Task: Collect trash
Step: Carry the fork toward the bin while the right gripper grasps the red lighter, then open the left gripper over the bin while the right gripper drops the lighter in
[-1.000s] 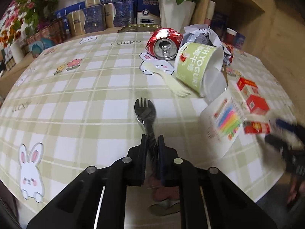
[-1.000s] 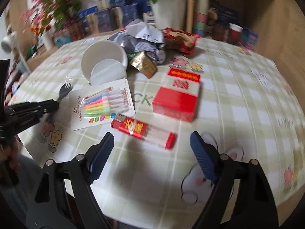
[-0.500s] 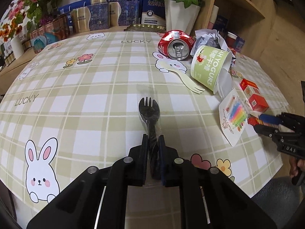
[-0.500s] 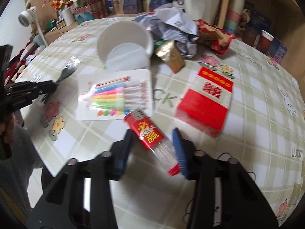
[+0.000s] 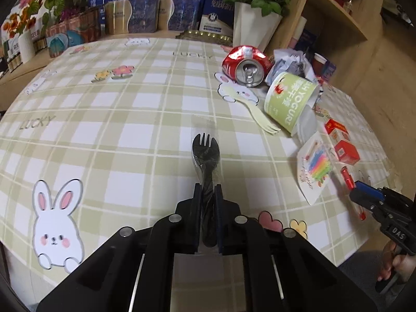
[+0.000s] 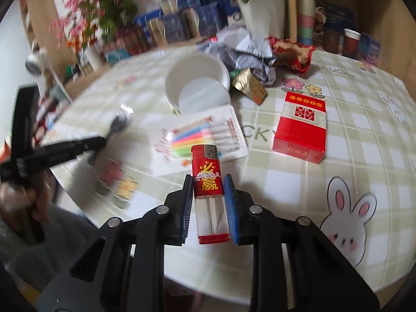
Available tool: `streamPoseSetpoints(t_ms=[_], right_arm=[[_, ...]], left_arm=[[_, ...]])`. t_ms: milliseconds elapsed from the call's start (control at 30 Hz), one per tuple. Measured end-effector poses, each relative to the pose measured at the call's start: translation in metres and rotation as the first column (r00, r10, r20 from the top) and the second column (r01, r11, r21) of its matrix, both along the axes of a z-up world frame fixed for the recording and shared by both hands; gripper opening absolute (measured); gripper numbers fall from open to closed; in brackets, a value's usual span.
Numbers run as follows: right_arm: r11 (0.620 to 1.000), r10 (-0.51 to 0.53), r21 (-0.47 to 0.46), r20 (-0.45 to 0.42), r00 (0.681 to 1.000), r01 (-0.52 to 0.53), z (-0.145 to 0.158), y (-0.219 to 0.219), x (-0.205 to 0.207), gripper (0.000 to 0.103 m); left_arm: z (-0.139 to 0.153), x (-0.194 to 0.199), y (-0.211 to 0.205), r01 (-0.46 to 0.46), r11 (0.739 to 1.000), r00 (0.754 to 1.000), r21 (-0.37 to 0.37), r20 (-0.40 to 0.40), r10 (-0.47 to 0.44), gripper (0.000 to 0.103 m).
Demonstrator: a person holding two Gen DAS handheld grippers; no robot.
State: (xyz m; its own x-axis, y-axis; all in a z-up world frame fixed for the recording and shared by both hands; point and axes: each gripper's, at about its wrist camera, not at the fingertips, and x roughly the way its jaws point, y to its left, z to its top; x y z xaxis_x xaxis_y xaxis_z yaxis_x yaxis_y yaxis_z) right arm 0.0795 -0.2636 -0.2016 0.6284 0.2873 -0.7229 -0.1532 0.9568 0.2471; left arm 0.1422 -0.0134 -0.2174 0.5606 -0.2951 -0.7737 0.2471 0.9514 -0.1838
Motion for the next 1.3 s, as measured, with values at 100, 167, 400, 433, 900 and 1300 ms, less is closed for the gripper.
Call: streamPoseSetpoints(t_ms=[100, 167, 400, 433, 900, 1300], right_arm=[[0.999, -0.030, 0.043, 0.029, 0.999, 0.029, 0.010, 0.004, -0.014, 0.027], [0.997, -0.045, 0.065, 0.042, 0.998, 0.042, 0.015, 0.006, -0.023, 0.027], [0.990, -0.071, 0.123, 0.073, 0.995, 0.062, 0.032, 0.013, -0.049, 0.027], [0.990, -0.071, 0.124, 0.078, 0.994, 0.061, 0.035, 0.015, -0.054, 0.027], [0.989, -0.102, 0.119, 0.088, 0.991, 0.092, 0.043, 0.020, -0.097, 0.027], [0.991, -0.106, 0.092, 0.086, 0.991, 0.098, 0.045, 0.024, -0.108, 0.027]], left_arm=[[0.014, -0.014, 0.003, 0.025, 1.000, 0.999, -0.010, 0.021, -0.025, 0.003], [0.023, -0.025, 0.003, 0.054, 0.999, 0.998, -0.008, 0.041, -0.053, 0.003], [0.041, -0.060, 0.007, 0.094, 0.993, 0.995, -0.068, 0.031, -0.092, 0.003], [0.041, -0.065, 0.006, 0.109, 0.991, 0.994, -0.071, 0.029, -0.107, 0.003], [-0.014, -0.166, -0.029, 0.426, 0.904, 0.893, 0.012, -0.164, -0.419, 0.003], [-0.062, -0.148, -0.033, 0.379, 0.925, 0.893, 0.022, -0.270, -0.360, 0.005]])
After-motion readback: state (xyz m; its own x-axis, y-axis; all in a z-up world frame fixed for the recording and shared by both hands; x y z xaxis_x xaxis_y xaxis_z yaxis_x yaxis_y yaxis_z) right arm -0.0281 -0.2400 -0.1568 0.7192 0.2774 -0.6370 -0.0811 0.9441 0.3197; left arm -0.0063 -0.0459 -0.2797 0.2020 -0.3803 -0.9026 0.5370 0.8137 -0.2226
